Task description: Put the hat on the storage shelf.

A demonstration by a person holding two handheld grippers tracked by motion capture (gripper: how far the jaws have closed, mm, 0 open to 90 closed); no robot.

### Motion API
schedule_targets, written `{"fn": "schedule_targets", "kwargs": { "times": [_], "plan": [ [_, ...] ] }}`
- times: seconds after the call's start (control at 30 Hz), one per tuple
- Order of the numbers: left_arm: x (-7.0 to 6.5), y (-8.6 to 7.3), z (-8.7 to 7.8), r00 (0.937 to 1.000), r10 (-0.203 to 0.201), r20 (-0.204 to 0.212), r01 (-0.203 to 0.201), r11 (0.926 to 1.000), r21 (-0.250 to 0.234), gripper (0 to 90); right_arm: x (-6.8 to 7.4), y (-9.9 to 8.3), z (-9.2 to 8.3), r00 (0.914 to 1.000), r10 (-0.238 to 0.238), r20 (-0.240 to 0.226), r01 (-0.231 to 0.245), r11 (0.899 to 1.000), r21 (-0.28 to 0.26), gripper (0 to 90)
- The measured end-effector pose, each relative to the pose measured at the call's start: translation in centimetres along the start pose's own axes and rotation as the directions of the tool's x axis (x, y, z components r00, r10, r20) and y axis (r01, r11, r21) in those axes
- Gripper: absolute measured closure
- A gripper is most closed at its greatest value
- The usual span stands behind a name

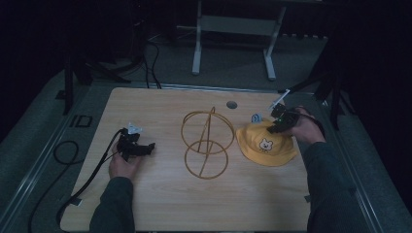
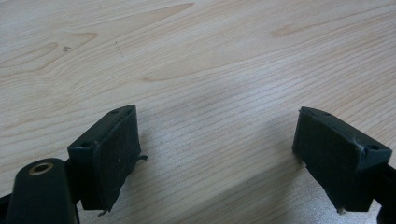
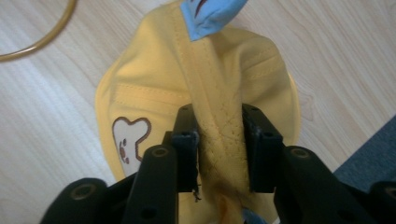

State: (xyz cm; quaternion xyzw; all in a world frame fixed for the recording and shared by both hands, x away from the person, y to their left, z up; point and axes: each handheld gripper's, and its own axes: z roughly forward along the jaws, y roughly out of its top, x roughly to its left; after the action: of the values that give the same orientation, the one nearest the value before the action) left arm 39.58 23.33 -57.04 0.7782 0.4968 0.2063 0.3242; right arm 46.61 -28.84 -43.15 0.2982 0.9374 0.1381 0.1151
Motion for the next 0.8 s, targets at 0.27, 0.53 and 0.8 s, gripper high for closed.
{"fn": "schedule_targets", "kwargs": {
  "times": [0.27, 0.53, 0.8],
  "plan": [
    [0.0, 0.0, 0.0, 1.0, -0.001, 0.0, 0.001, 1.0, -0.001, 14.6, 0.1, -0.2, -1.1, 0.9996, -0.02, -0.021, 0.02, 1.0, 0.0, 74.9],
    [0.0, 0.0, 0.0, 1.0, 0.001, -0.001, -0.001, 1.0, -0.001, 14.6, 1.4, -0.1, -3.3, 0.9954, -0.092, -0.028, 0.091, 0.995, -0.048, 75.4],
    [0.0, 0.0, 0.0, 1.0, -0.002, -0.001, 0.002, 1.0, -0.003, 14.7, 2.6, 0.6, -5.0, 0.986, -0.163, -0.033, 0.161, 0.984, -0.074, 75.6]
  ]
}}
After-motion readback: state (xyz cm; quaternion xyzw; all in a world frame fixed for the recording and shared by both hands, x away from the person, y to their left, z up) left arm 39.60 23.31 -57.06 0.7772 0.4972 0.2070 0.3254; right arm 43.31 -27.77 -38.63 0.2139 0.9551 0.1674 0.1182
